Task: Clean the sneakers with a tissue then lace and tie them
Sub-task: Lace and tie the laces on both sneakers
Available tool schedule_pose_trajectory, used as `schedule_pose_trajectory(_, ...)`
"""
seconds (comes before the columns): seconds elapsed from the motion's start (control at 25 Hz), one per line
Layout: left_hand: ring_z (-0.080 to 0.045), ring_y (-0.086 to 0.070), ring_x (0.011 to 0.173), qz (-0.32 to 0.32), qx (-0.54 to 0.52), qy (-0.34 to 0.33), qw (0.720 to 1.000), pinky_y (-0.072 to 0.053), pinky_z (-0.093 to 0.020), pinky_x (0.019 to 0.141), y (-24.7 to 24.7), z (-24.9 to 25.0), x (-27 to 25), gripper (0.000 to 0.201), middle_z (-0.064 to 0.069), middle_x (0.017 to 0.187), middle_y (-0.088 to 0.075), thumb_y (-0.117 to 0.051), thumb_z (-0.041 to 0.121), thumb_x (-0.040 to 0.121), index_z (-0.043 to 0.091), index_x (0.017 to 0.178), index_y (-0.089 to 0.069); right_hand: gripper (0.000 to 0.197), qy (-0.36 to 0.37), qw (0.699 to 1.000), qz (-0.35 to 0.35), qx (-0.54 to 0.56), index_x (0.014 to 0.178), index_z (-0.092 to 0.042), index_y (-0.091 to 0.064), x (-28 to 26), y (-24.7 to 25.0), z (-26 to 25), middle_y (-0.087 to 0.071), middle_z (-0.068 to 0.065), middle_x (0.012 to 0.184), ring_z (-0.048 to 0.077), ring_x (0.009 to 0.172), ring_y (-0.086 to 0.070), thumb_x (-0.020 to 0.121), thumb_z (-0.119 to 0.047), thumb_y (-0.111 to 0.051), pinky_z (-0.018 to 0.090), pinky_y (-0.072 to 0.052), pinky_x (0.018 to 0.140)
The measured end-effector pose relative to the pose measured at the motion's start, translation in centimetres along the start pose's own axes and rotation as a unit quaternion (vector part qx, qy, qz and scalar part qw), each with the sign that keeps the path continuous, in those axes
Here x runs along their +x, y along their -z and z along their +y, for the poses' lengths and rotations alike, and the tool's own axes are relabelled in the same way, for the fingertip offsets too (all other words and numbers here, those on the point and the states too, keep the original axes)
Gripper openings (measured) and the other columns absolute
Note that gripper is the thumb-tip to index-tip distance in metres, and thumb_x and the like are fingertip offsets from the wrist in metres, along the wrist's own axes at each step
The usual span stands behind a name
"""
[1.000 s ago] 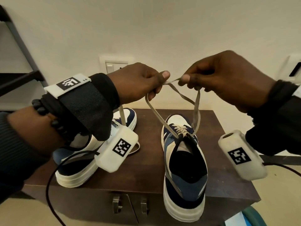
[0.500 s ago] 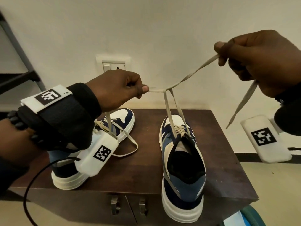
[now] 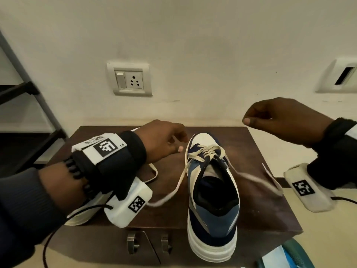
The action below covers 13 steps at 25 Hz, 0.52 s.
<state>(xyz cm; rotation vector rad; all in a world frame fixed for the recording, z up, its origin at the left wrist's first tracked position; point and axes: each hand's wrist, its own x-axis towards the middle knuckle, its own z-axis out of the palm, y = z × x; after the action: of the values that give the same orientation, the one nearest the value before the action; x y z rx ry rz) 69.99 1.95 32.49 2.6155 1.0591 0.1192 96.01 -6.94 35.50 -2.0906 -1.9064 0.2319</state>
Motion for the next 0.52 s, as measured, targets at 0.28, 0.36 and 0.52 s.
schedule_pose_trajectory(0.28,-0.014,-0.060,0.087,-0.057,-0.089,0.024,0.994,-0.048,-0.030,0.083,-3.3,0.4,1.6,0.015,0.004,0.091,-0.063,-0.069,0.019,0.084,0.023,0.089,-0.055,0.021,0.106,0.984,-0.139,0.024,0.109,-0.026,-0.065,1.5,-4.4,-2.0,-0.068,-0.011,0.106,0.007,0.100,-0.061,0.093,-0.020,-0.054,0.028,-0.046,0.092)
schedule_pose_trajectory(0.36,-0.015,-0.059,0.078,-0.063,-0.148,0.030,0.987,-0.049,-0.033,0.080,-3.7,0.2,1.4,0.016,-0.001,0.085,-0.063,-0.067,0.019,0.087,0.025,0.080,-0.054,0.013,0.100,0.985,-0.133,0.035,0.100,-0.029,-0.065,1.6,-5.4,-1.8,-0.068,-0.012,0.097,0.007,0.091,-0.062,0.090,-0.024,-0.059,0.036,-0.049,0.089)
schedule_pose_trajectory(0.52,-0.024,-0.063,0.086,-0.025,-0.191,0.017,0.981,-0.053,-0.043,0.087,-3.9,0.0,1.2,0.007,-0.007,0.092,-0.068,-0.064,0.022,0.088,0.022,0.092,-0.058,0.002,0.099,0.987,-0.105,0.065,0.086,-0.025,-0.062,1.7,-6.0,-1.6,-0.066,-0.007,0.084,0.013,0.081,-0.061,0.087,-0.025,-0.064,0.041,-0.050,0.083)
